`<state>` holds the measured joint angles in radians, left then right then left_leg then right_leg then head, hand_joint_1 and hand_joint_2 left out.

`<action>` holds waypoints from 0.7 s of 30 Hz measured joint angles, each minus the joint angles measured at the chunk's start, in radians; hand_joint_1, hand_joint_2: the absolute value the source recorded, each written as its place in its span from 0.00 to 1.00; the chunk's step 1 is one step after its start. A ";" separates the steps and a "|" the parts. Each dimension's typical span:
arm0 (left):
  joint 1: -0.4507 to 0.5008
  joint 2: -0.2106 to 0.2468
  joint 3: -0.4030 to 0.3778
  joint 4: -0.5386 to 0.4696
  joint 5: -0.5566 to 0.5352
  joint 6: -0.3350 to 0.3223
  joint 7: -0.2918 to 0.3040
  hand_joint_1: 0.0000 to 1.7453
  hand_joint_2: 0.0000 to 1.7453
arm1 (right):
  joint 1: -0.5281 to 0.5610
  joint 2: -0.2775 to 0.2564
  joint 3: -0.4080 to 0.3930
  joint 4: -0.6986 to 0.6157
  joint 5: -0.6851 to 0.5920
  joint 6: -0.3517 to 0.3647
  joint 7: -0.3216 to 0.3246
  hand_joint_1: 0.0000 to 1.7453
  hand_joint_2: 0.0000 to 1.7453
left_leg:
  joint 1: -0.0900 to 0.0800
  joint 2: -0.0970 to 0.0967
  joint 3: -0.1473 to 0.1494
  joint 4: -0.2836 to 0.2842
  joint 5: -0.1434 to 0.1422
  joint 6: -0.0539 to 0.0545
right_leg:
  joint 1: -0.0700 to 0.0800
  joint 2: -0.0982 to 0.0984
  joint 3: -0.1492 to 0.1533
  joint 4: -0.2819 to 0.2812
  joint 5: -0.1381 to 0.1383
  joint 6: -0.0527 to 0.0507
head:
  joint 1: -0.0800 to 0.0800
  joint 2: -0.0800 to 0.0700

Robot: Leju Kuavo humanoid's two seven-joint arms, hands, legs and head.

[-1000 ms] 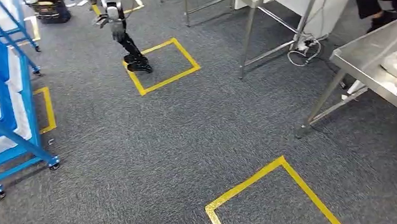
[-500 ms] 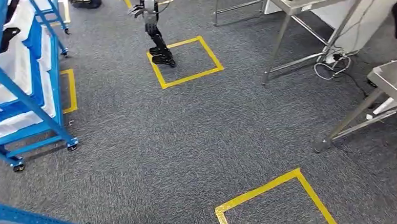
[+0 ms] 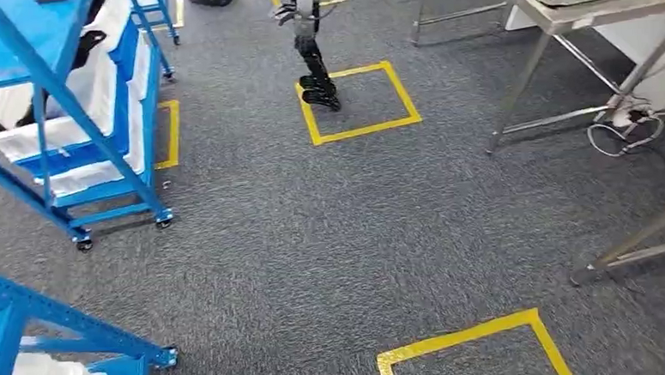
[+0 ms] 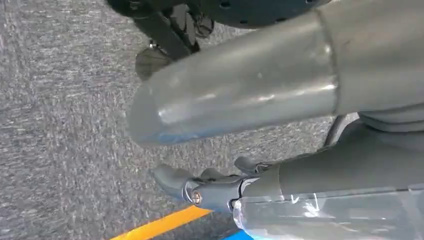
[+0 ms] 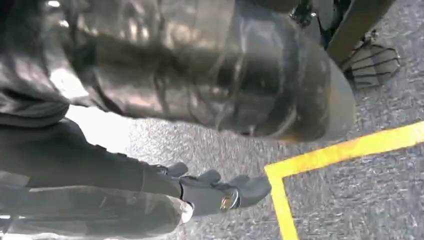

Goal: Take the parts from the cabinet and place them on the table.

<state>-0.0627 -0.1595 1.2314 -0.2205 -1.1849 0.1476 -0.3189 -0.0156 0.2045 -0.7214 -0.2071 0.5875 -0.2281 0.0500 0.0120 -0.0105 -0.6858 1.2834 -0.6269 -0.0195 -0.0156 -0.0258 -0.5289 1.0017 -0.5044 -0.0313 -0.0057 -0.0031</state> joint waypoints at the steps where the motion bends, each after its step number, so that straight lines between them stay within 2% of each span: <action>1: 0.001 0.000 0.000 0.000 -0.001 0.001 0.000 0.00 0.00 | 0.000 -0.002 0.000 0.000 0.000 0.008 0.000 0.00 0.00 | 0.002 0.003 -0.012 0.025 0.003 -0.003 | 0.000 -0.011 0.001 0.000 -0.001 0.000 | 0.000 0.000; 2: 0.003 0.000 0.000 0.000 -0.001 0.003 0.000 0.00 0.00 | 0.000 -0.005 -0.001 0.000 0.000 0.013 0.002 0.00 0.00 | 0.004 0.006 0.001 0.001 0.027 -0.005 | 0.000 -0.022 0.002 0.000 -0.003 0.002 | 0.000 0.000; 3: 0.003 0.000 0.000 0.000 -0.001 0.003 0.000 0.00 0.00 | 0.000 -0.007 -0.001 0.000 0.000 0.016 0.002 0.00 0.00 | 0.005 0.010 0.034 -0.063 0.066 -0.006 | 0.000 -0.031 0.005 0.001 -0.005 0.005 | 0.000 0.000; 4: 0.002 0.000 0.000 0.000 -0.001 0.004 0.000 0.00 0.00 | -0.001 -0.008 -0.001 0.000 0.000 0.020 0.004 0.00 0.00 | 0.006 0.021 0.085 -0.159 0.112 -0.004 | -0.001 -0.041 0.009 0.002 -0.008 0.008 | 0.000 0.000; 5: 0.001 0.000 0.000 0.000 -0.001 0.004 0.000 0.00 0.00 | -0.001 -0.009 -0.001 0.000 0.000 0.022 0.005 0.00 0.00 | 0.005 0.057 0.136 -0.251 0.147 0.000 | 0.000 -0.050 0.013 0.005 -0.012 0.014 | 0.000 0.000; 6: -0.002 0.000 0.000 0.000 -0.001 0.005 0.004 0.00 0.00 | -0.001 -0.010 -0.001 0.000 0.002 0.022 0.006 0.00 0.00 | -0.004 0.087 0.148 -0.277 0.134 0.009 | 0.009 -0.058 0.014 0.008 -0.018 0.022 | 0.000 0.000; 7: -0.004 0.000 0.000 0.000 0.000 0.006 0.005 0.00 0.00 | -0.001 -0.011 -0.001 0.000 0.004 0.023 0.006 0.00 0.00 | -0.003 0.071 0.147 -0.279 0.139 0.016 | 0.009 -0.062 0.015 0.008 -0.019 0.026 | 0.001 0.000; 8: -0.002 0.000 0.000 0.000 0.000 0.006 0.008 0.00 0.00 | -0.003 -0.013 -0.001 0.000 0.008 0.024 0.006 0.00 0.00 | -0.004 0.064 0.142 -0.278 0.139 0.018 | 0.010 -0.069 0.018 0.007 -0.019 0.029 | 0.001 0.000; 10: 0.001 0.000 0.000 0.000 0.002 0.007 0.011 0.00 0.00 | -0.008 -0.013 -0.001 0.000 0.010 0.027 0.005 0.00 0.00 | -0.004 0.046 0.139 -0.285 0.142 0.033 | 0.009 -0.086 0.026 0.002 -0.020 0.040 | 0.001 0.000; 11: 0.001 -0.003 0.000 0.000 0.002 0.008 0.011 0.00 0.00 | -0.006 -0.015 -0.001 0.000 0.011 0.027 0.004 0.00 0.00 | 0.003 0.037 0.151 -0.293 0.149 0.041 | 0.002 -0.064 0.028 0.014 -0.033 0.048 | 0.001 0.000; 12: 0.000 -0.005 0.000 0.000 0.002 0.009 0.012 0.00 0.00 | -0.003 -0.017 -0.001 0.000 0.011 0.027 0.004 0.00 0.00 | 0.004 0.029 0.148 -0.294 0.152 0.048 | 0.002 -0.021 0.010 0.053 -0.067 0.050 | 0.002 0.000; 13: -0.001 -0.005 0.000 0.000 0.002 0.010 0.012 0.00 0.00 | -0.002 -0.018 -0.001 0.000 0.011 0.028 0.004 0.00 0.00 | 0.003 0.021 0.146 -0.294 0.154 0.052 | 0.001 0.002 -0.020 0.116 -0.106 0.051 | 0.002 0.000; 14: -0.002 -0.005 0.000 0.000 0.002 0.011 0.012 0.00 0.00 | -0.001 -0.019 -0.001 0.000 0.011 0.028 0.004 0.00 0.00 | 0.002 0.013 0.143 -0.294 0.155 0.054 | 0.001 0.015 -0.061 0.201 -0.147 0.053 | 0.002 0.000; 15: -0.003 -0.005 0.000 0.000 0.002 0.011 0.012 0.00 0.00 | 0.000 -0.021 -0.001 0.000 0.011 0.027 0.004 0.00 0.00 | 0.001 0.001 0.142 -0.294 0.156 0.055 | 0.001 0.019 -0.100 0.277 -0.173 0.054 | 0.002 0.000; 16: -0.003 -0.005 0.000 0.000 0.002 0.011 0.012 0.00 0.00 | 0.000 -0.021 -0.001 0.000 0.011 0.028 0.004 0.00 0.00 | 0.000 -0.011 0.142 -0.293 0.156 0.055 | 0.001 0.020 -0.123 0.316 -0.174 0.054 | 0.002 0.000; 17: -0.001 -0.005 0.000 0.000 0.002 0.013 0.012 0.00 0.00 | 0.001 -0.021 -0.001 0.000 0.011 0.028 0.004 0.00 0.00 | -0.001 -0.023 0.144 -0.292 0.156 0.054 | 0.001 0.021 -0.123 0.306 -0.149 0.053 | 0.002 0.000; 18: -0.001 -0.005 0.000 0.000 0.002 0.013 0.012 0.00 0.00 | 0.001 -0.022 -0.001 0.000 0.012 0.028 0.004 0.00 0.00 | -0.001 -0.037 0.145 -0.291 0.155 0.054 | 0.001 0.023 -0.103 0.252 -0.103 0.051 | 0.002 0.000; 19: -0.001 -0.005 0.000 0.000 0.002 0.013 0.011 0.00 0.00 | 0.001 -0.023 -0.001 0.000 0.014 0.029 0.004 0.00 0.00 | -0.001 -0.052 0.147 -0.289 0.154 0.052 | 0.001 0.030 -0.068 0.167 -0.049 0.047 | 0.002 0.000; 20: -0.002 -0.007 0.000 0.000 0.002 0.013 0.010 0.00 0.00 | 0.003 -0.024 -0.001 0.000 0.015 0.030 0.004 0.00 0.00 | -0.001 -0.063 0.147 -0.286 0.153 0.050 | 0.001 0.053 -0.033 0.082 -0.004 0.042 | 0.002 0.000; 21: -0.002 -0.010 0.000 0.000 0.002 0.013 0.010 0.00 0.00 | 0.005 -0.026 -0.001 0.000 0.016 0.030 0.004 0.00 0.00 | 0.001 -0.071 0.141 -0.285 0.151 0.048 | -0.001 0.109 -0.016 0.035 -0.001 0.034 | 0.002 0.000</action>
<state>-0.0644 -0.1693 1.2314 -0.2205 -1.1826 0.1610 -0.3090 -0.0106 0.1782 -0.7221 -0.2071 0.6039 -0.1984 0.0542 0.0125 -0.0815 -0.5447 0.9986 -0.4755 0.0281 -0.0163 0.0833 -0.5451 1.0367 -0.5050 0.0025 -0.0042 -0.0031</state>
